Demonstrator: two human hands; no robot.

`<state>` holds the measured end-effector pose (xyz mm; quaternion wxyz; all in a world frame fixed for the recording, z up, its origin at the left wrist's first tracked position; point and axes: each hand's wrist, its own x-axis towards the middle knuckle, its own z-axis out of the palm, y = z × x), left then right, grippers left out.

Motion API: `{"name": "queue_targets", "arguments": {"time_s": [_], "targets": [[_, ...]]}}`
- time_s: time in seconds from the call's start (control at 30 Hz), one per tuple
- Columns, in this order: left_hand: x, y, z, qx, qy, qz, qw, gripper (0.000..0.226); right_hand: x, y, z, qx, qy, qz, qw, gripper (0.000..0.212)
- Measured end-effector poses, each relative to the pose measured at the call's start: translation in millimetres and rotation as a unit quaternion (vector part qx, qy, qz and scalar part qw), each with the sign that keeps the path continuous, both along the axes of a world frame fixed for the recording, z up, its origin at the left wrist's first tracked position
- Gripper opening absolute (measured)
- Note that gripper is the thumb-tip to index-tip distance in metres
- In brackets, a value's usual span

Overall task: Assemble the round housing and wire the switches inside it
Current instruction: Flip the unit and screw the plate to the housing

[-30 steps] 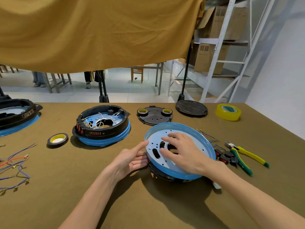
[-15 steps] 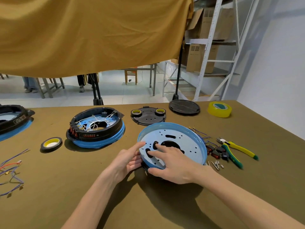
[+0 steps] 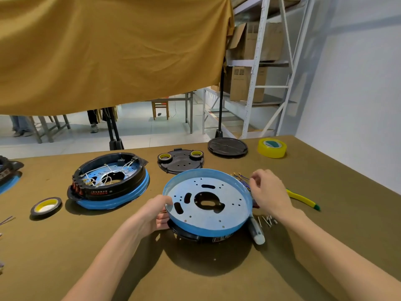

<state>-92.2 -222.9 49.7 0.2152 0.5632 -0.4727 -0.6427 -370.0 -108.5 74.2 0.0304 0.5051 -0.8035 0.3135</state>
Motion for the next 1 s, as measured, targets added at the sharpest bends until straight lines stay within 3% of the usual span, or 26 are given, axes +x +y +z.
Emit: {"name": "queue_targets", "arguments": {"time_s": [0.2, 0.33, 0.43, 0.63, 0.73, 0.87, 1.0], "targets": [[-7.8, 1.1, 1.9, -0.001, 0.014, 0.043, 0.999, 0.044, -3.0, 29.4, -21.1, 0.195, 0.010, 0.045, 0.980, 0.009], [-8.9, 4.3, 3.5, -0.004, 0.022, 0.047, 0.999, 0.045, 7.9, 32.8, -26.2, 0.283, 0.052, 0.062, 0.956, 0.041], [-6.0, 6.6, 4.4, 0.000, 0.028, 0.043, 0.999, 0.041, 12.4, 31.7, -27.5, 0.295, 0.056, 0.036, 0.953, 0.043], [2.0, 1.2, 3.8, 0.026, 0.037, 0.042, 0.998, 0.032, 1.7, 42.1, -13.1, 0.181, 0.015, -0.040, 0.983, 0.026], [9.3, -3.5, 5.4, 0.050, 0.064, 0.030, 0.996, 0.047, 1.3, 46.2, 2.1, 0.103, 0.004, -0.052, 0.993, 0.023], [19.7, -6.9, 4.7, 0.098, 0.168, 0.053, 0.980, 0.069, 5.3, 44.6, 20.1, -0.001, -0.003, -0.038, 0.999, 0.017], [24.0, -8.6, -1.8, 0.101, 0.195, 0.059, 0.974, 0.081, 21.7, 29.2, 34.3, -0.086, -0.095, 0.028, 0.991, 0.014]]}}
